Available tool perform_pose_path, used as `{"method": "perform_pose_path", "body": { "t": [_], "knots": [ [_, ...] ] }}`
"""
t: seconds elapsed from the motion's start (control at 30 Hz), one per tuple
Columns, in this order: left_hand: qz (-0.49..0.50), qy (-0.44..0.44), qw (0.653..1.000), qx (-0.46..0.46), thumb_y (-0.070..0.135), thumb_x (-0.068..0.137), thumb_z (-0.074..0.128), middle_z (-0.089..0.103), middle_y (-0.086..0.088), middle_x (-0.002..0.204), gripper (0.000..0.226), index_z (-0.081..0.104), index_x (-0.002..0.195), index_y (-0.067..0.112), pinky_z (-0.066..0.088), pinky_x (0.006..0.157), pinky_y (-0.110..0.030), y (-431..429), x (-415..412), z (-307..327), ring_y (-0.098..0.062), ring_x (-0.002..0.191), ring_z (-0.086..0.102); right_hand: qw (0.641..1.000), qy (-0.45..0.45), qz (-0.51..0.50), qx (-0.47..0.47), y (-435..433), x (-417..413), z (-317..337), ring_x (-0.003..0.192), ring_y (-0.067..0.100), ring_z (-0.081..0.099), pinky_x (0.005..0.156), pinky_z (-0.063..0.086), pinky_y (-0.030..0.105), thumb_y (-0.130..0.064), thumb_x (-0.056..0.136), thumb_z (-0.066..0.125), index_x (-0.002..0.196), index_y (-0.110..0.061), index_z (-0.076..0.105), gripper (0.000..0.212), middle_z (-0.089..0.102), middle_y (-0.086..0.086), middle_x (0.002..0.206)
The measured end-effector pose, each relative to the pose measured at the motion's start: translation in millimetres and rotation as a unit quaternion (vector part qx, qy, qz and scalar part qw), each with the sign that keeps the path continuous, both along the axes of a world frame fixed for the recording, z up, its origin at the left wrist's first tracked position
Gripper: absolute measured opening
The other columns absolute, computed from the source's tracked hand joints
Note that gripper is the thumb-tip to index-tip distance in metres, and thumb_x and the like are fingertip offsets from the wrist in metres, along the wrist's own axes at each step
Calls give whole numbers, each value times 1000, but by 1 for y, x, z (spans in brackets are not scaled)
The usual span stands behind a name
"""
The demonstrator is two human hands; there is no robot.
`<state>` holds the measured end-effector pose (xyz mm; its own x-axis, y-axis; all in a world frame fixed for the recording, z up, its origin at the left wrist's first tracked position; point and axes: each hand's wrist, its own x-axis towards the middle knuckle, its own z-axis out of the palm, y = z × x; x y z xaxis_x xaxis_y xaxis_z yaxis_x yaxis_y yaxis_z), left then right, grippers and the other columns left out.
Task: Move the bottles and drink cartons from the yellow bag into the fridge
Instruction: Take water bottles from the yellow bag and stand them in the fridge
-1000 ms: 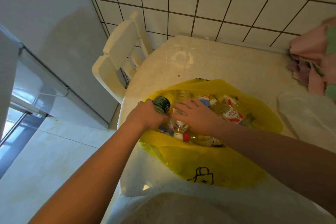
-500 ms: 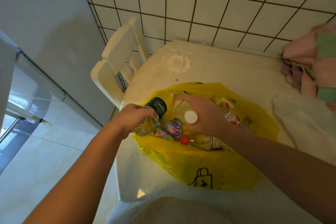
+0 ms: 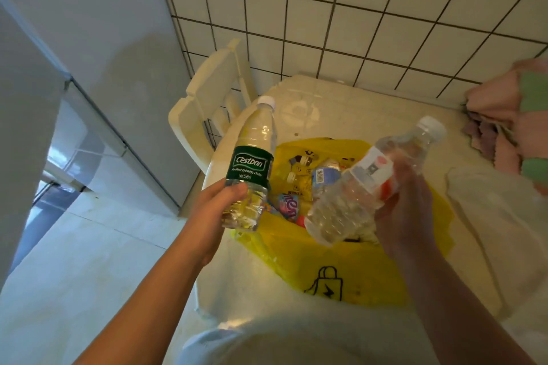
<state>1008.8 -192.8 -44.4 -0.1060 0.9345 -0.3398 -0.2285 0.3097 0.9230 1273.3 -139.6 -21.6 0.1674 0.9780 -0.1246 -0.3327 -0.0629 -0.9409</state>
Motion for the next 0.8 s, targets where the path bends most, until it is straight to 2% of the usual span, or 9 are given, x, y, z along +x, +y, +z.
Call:
{"method": "perform_pose_path", "body": {
  "t": [0.1, 0.2, 0.33, 0.43, 0.53, 0.63, 0.73, 0.8],
  "knots": [
    [0, -56, 998, 24, 44, 61, 72, 71, -9, 87, 59, 66, 107, 7, 52, 61, -30, -27, 16, 7, -20, 73, 67, 993, 87, 40, -74, -19, 7, 7, 76, 19, 69, 69, 59, 42, -53, 95, 48, 109, -14, 65, 44, 70, 8, 89],
    [4, -81, 996, 34, 47, 53, 85, 69, -12, 87, 70, 65, 107, 6, 53, 58, -31, -58, 34, 10, -22, 71, 66, 976, 145, 85, -139, -39, 13, 9, 82, 21, 73, 72, 61, 43, -61, 94, 40, 117, -19, 66, 55, 74, 6, 95],
    [22, -101, 994, 23, 48, 48, 89, 70, -11, 89, 82, 61, 112, 4, 54, 58, -29, -103, 55, 10, -21, 73, 67, 952, 170, 163, -195, -67, 14, 5, 82, 25, 68, 67, 59, 41, -60, 92, 44, 126, -15, 62, 59, 70, 10, 96],
    [37, -106, 994, 9, 43, 49, 93, 70, -14, 94, 90, 57, 119, 0, 55, 64, -31, -139, 62, 8, -23, 77, 69, 924, 148, 247, -251, -89, 9, 4, 78, 25, 71, 66, 60, 38, -48, 87, 59, 127, -14, 60, 53, 72, 14, 95],
    [61, -102, 993, 6, 22, 56, 85, 69, -20, 106, 80, 53, 125, -1, 56, 75, -38, -174, 62, 4, -30, 89, 70, 899, 140, 293, -294, -110, -3, 2, 91, 27, 71, 81, 55, 41, -47, 72, 68, 123, -17, 63, 59, 69, 20, 117],
    [91, -94, 991, 3, 15, 58, 77, 69, -20, 115, 78, 49, 131, 6, 54, 86, -45, -204, 58, 4, -34, 102, 68, 882, 116, 348, -295, -127, -22, 1, 84, 23, 72, 76, 56, 39, -51, 83, 59, 123, -17, 61, 53, 74, 17, 103],
    [141, -106, 984, -6, 14, 57, 77, 70, -18, 113, 80, 49, 131, 8, 57, 79, -40, -229, 49, 3, -33, 101, 69, 859, 76, 405, -305, -145, -44, -4, 87, 25, 75, 89, 53, 48, -62, 89, 49, 115, -20, 63, 51, 76, 13, 98],
    [183, -99, 978, -19, 18, 55, 80, 72, -16, 109, 80, 52, 129, 6, 57, 76, -38, -245, 40, 2, -31, 97, 71, 842, 30, 441, -308, -158, -60, -7, 91, 28, 74, 79, 55, 45, -67, 82, 52, 117, -19, 64, 61, 75, 14, 101]
  ]
}}
